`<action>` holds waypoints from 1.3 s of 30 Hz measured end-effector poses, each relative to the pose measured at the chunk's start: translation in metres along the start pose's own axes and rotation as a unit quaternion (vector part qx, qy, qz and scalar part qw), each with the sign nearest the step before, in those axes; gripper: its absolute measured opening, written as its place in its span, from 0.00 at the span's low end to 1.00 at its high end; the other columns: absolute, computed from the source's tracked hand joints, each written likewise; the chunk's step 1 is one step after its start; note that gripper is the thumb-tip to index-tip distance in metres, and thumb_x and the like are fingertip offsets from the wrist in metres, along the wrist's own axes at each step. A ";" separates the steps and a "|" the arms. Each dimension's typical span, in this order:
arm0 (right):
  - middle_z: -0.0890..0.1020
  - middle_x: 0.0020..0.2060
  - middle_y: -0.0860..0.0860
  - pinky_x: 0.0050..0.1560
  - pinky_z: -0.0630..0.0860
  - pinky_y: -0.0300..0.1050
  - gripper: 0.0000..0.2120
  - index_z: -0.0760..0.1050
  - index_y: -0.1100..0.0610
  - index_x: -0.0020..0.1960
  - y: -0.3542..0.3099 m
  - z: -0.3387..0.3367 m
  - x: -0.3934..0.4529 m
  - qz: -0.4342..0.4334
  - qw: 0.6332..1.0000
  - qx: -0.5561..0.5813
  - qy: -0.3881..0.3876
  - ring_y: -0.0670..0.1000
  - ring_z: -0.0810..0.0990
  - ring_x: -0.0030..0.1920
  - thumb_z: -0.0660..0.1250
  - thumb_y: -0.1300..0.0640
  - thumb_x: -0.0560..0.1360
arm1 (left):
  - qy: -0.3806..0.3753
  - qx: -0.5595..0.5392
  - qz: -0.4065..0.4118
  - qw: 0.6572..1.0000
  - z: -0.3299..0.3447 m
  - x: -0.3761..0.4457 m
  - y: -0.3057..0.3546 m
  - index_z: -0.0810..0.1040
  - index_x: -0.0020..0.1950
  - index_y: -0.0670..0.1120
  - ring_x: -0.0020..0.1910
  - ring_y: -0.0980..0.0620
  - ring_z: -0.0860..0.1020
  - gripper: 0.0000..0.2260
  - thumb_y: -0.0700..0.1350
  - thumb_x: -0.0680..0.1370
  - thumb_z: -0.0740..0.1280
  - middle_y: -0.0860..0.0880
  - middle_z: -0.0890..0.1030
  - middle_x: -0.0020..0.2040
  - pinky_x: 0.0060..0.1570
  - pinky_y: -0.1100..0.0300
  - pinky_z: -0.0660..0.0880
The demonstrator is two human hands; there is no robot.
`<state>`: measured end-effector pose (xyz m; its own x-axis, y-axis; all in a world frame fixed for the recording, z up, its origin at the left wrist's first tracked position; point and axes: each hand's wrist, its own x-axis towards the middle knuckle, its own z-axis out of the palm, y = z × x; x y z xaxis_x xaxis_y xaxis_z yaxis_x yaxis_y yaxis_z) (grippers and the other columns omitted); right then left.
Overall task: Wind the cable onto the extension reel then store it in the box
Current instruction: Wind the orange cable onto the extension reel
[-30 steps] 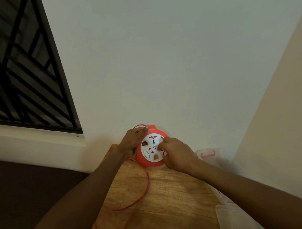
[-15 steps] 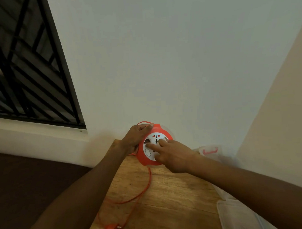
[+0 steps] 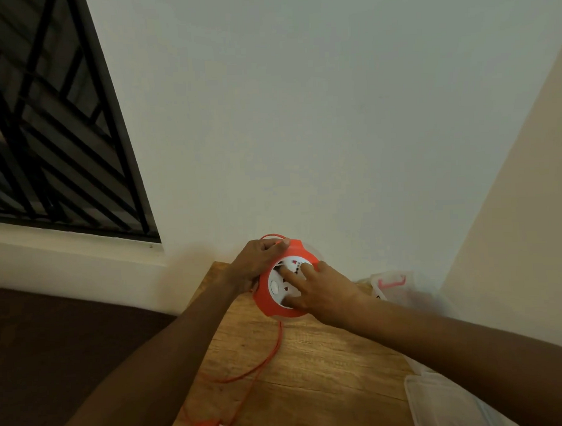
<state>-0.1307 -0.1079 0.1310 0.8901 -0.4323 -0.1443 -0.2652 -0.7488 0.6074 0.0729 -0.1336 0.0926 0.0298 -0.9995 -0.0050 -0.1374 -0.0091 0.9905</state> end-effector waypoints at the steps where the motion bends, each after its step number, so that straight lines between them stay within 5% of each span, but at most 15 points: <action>1: 0.54 0.77 0.62 0.65 0.71 0.61 0.35 0.52 0.43 0.79 -0.001 0.000 0.001 0.020 1.000 0.017 -0.001 0.64 0.67 0.69 0.67 0.53 0.79 | -0.006 -0.007 0.002 1.000 0.001 0.000 0.000 0.87 0.53 0.58 0.48 0.45 0.88 0.17 0.66 0.73 0.70 0.49 0.89 0.51 0.45 0.52 0.86; 5: 0.62 0.72 0.67 0.58 0.77 0.59 0.43 0.42 0.46 0.80 -0.008 0.003 0.007 0.125 0.983 0.131 -0.015 0.66 0.74 0.63 0.69 0.54 0.77 | -0.003 -0.031 0.003 1.000 0.004 0.002 0.001 0.85 0.59 0.53 0.50 0.42 0.88 0.21 0.65 0.75 0.69 0.47 0.89 0.54 0.48 0.47 0.86; 8: 0.73 0.68 0.62 0.45 0.80 0.50 0.47 0.37 0.50 0.80 -0.015 0.006 0.016 0.229 0.932 0.280 -0.021 0.59 0.82 0.54 0.69 0.54 0.76 | 0.026 -0.031 0.003 0.999 0.005 0.007 0.002 0.85 0.59 0.51 0.50 0.42 0.88 0.19 0.62 0.78 0.69 0.46 0.89 0.53 0.53 0.42 0.85; 11: 0.75 0.68 0.58 0.52 0.80 0.54 0.45 0.41 0.54 0.80 -0.011 0.007 0.021 0.255 0.915 0.312 -0.025 0.59 0.81 0.58 0.69 0.50 0.77 | 0.032 -0.032 -0.004 0.999 0.006 0.009 -0.001 0.85 0.60 0.49 0.50 0.40 0.88 0.16 0.58 0.81 0.68 0.45 0.89 0.53 0.54 0.40 0.84; 16: 0.75 0.67 0.58 0.52 0.80 0.54 0.39 0.57 0.57 0.77 -0.003 0.005 0.008 0.182 0.962 0.198 0.038 0.60 0.81 0.56 0.73 0.54 0.73 | 0.023 -0.050 0.000 0.999 0.004 0.007 -0.002 0.85 0.59 0.49 0.49 0.40 0.88 0.19 0.61 0.78 0.69 0.44 0.89 0.52 0.49 0.44 0.86; 24: 0.57 0.79 0.56 0.59 0.77 0.57 0.25 0.71 0.48 0.72 0.020 0.010 -0.007 -0.036 0.992 0.105 0.062 0.62 0.68 0.69 0.69 0.60 0.77 | 0.004 -0.041 0.002 0.999 -0.002 0.006 0.001 0.85 0.60 0.50 0.49 0.41 0.88 0.24 0.66 0.74 0.69 0.45 0.89 0.53 0.46 0.47 0.86; 31: 0.61 0.77 0.55 0.63 0.75 0.59 0.22 0.74 0.51 0.69 0.023 0.005 -0.006 -0.028 0.995 0.057 0.076 0.62 0.68 0.69 0.72 0.53 0.76 | -0.007 -0.041 -0.005 0.999 -0.006 0.005 0.007 0.84 0.60 0.50 0.49 0.40 0.88 0.23 0.64 0.75 0.69 0.44 0.89 0.53 0.47 0.48 0.86; 39: 0.52 0.80 0.51 0.56 0.77 0.57 0.19 0.74 0.51 0.68 0.028 -0.002 -0.007 -0.052 0.996 0.041 0.055 0.62 0.66 0.70 0.68 0.51 0.78 | -0.031 -0.055 -0.007 0.998 -0.009 -0.002 0.008 0.86 0.57 0.51 0.47 0.41 0.88 0.19 0.63 0.74 0.70 0.41 0.89 0.53 0.42 0.52 0.85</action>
<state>-0.1441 -0.1246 0.1509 0.9485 -0.2960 -0.1130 -0.1954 -0.8273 0.5267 0.0808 -0.1316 0.1019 -0.0301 -0.9993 -0.0231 -0.0282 -0.0222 0.9994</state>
